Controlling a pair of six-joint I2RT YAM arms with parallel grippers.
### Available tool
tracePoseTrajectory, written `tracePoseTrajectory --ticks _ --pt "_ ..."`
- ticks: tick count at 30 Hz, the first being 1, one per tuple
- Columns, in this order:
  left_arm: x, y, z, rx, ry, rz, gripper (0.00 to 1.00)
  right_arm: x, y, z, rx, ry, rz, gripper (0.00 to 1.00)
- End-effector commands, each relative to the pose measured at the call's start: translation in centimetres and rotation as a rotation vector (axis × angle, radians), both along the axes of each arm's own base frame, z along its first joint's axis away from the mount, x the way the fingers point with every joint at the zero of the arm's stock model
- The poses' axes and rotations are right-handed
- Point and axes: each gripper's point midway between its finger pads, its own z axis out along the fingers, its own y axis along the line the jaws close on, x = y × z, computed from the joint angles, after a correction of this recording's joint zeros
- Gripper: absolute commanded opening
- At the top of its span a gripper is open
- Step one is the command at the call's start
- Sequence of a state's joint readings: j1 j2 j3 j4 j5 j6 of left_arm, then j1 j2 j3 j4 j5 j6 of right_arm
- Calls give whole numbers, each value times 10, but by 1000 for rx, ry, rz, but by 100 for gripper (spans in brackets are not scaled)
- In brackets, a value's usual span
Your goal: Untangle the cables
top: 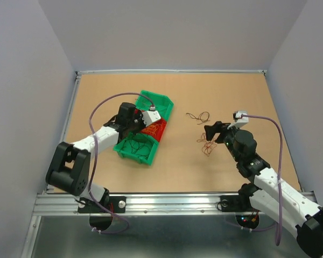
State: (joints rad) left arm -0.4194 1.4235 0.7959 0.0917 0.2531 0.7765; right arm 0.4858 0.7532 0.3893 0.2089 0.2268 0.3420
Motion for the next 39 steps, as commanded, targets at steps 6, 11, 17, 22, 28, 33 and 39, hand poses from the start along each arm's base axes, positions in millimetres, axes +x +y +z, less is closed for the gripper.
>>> tracePoseTrajectory --ticks 6,11,17,22,28,33,39 --pt "31 9 -51 315 247 -92 18 8 15 36 36 -106 64 84" --pt "44 17 -70 419 310 -51 32 11 19 31 25 -89 73 84" --pt "58 10 -22 359 194 -23 50 18 18 17 -10 -41 52 84" --pt "57 15 19 345 143 9 54 24 22 11 -16 -13 56 84" --pt "45 21 56 348 97 -3 58 24 24 9 -15 -7 63 84" --pt "37 18 80 312 75 4 58 35 23 -19 -75 106 34 95" --pt "26 -53 139 35 -88 -42 99 70 3 -52 -167 208 -164 98"
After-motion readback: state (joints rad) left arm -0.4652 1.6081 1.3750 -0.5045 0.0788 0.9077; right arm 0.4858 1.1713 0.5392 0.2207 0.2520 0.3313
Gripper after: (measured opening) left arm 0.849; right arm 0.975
